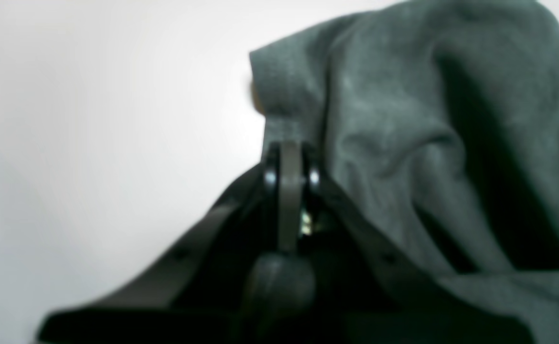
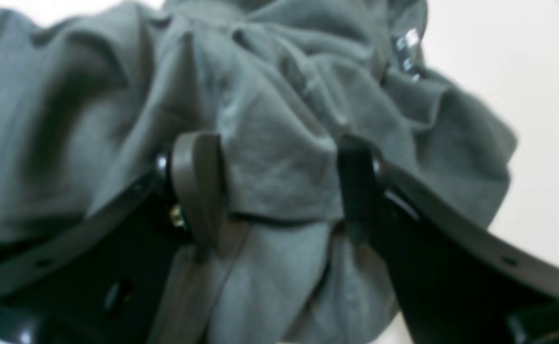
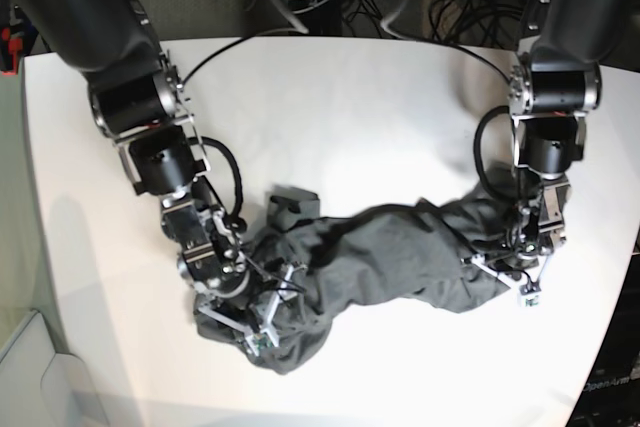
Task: Layout the t-shirt on the table in an organized manner, then fold the t-shirt properly
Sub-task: 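Grasp the shirt's bunched end with the right gripper, then pull the shirt apart with both grippers, right gripper moving away from left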
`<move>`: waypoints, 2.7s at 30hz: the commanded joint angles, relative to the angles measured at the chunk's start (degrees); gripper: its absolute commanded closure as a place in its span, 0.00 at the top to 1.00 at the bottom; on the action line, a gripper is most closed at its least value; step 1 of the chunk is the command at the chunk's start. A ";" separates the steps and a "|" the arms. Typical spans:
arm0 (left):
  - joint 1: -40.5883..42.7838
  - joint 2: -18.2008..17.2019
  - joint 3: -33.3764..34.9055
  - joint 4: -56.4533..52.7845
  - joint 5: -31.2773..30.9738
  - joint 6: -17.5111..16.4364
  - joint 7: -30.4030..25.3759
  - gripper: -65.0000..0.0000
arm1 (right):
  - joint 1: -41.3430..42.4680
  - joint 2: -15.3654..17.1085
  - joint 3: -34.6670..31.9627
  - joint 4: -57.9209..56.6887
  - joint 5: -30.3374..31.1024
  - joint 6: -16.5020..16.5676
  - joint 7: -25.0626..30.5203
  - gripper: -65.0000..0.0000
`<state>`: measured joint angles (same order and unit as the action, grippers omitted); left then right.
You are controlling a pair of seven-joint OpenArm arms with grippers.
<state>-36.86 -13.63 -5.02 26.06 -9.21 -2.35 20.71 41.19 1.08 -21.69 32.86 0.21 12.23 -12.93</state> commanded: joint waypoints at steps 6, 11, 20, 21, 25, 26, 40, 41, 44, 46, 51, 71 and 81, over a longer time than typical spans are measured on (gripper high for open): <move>-1.34 -0.22 0.05 0.53 -0.06 0.02 0.43 0.00 | 2.55 0.02 0.02 1.12 0.19 0.12 1.63 0.58; -1.34 -0.22 -0.04 0.53 -0.24 0.02 0.43 0.00 | 2.11 0.10 0.02 1.03 0.19 0.12 1.63 0.37; -0.11 -0.22 -0.04 0.79 -0.15 0.02 0.17 0.00 | 1.32 -0.07 0.02 0.94 0.19 0.12 1.10 0.02; -0.11 -0.22 -0.04 0.79 -0.15 0.02 0.17 0.00 | 1.32 0.02 0.02 0.94 0.19 0.12 1.02 0.00; -0.11 -0.22 -0.04 0.70 -0.15 0.02 0.17 0.00 | 1.58 1.07 0.37 1.56 0.19 0.03 0.05 0.00; -0.11 -0.31 -0.04 0.70 -0.15 0.02 0.35 0.00 | 1.67 1.95 0.46 2.61 0.19 0.03 -1.36 0.00; -0.19 -0.39 -0.30 0.88 -0.50 0.02 0.52 0.00 | -19.08 14.08 0.55 54.48 0.19 -0.14 -22.90 0.00; -0.19 -0.39 -0.39 0.88 -0.59 0.02 0.52 0.00 | -20.93 14.87 0.55 57.47 0.19 -0.23 -23.69 0.00; -0.37 -0.39 -0.57 1.32 -0.59 -0.07 2.02 0.00 | -25.59 16.98 0.64 63.18 0.19 -0.23 -25.45 0.00; -0.19 -0.31 -0.65 5.10 -0.68 -0.07 5.36 0.00 | -28.40 17.95 0.64 65.29 0.19 -0.23 -25.88 0.00; 3.85 -0.22 -0.65 21.54 -2.79 -0.07 14.41 0.00 | -34.82 18.57 6.00 70.65 0.19 -0.05 -25.80 0.00; 13.61 -1.89 -0.65 47.74 -6.66 -0.07 27.95 0.00 | -55.65 23.75 22.26 82.87 0.10 1.35 -25.09 0.00; 16.51 -4.79 -0.74 47.83 -6.66 -0.07 27.69 0.00 | -62.16 23.75 26.66 82.35 0.10 5.92 -22.98 0.00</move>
<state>-18.70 -17.32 -5.45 72.77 -16.03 -2.79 49.58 -21.17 23.99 4.40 114.43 0.38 18.39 -36.88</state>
